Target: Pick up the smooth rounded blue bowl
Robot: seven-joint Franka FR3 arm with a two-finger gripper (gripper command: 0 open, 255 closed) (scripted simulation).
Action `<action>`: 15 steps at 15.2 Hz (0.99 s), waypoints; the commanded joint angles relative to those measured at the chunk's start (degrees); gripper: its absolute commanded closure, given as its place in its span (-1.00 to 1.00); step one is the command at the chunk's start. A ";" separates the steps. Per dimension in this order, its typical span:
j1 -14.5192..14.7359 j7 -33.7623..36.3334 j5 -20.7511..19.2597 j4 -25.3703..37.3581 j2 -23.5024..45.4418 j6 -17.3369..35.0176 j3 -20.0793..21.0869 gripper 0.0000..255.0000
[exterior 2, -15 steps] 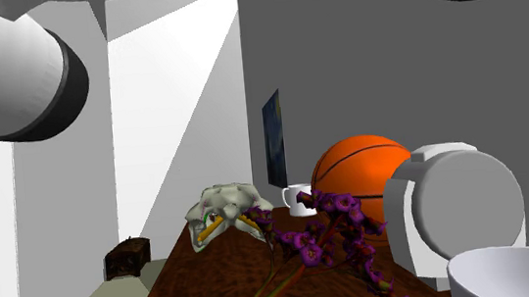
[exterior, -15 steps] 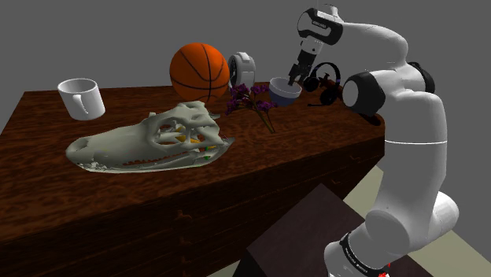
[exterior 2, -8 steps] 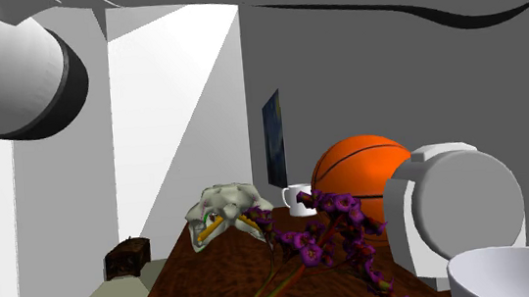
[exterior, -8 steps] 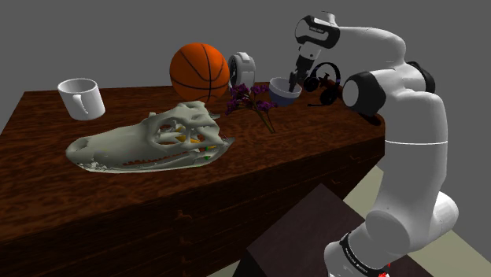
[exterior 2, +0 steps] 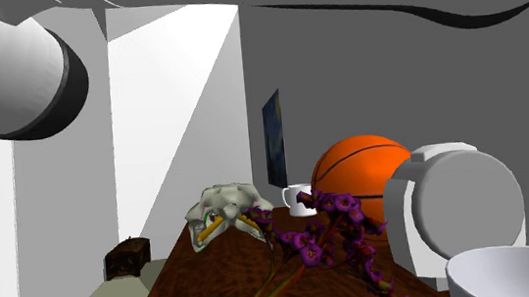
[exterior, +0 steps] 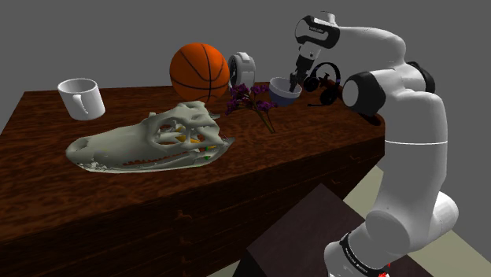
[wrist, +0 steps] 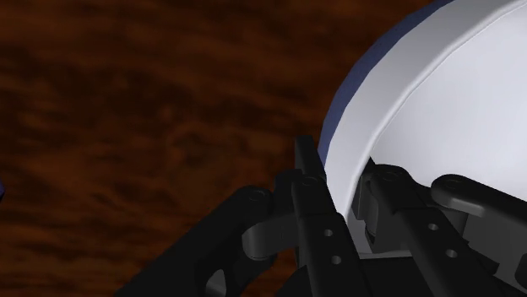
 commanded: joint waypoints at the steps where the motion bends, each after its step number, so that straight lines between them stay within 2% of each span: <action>1: -0.19 0.14 -0.03 1.07 0.20 -0.93 -0.01 1.00; 10: -2.41 1.57 0.51 13.10 3.05 -9.80 0.38 1.00; 13: -3.77 2.33 1.00 19.60 5.34 -13.81 0.77 1.00; 15: -5.32 3.18 1.57 26.56 8.24 -17.60 1.33 1.00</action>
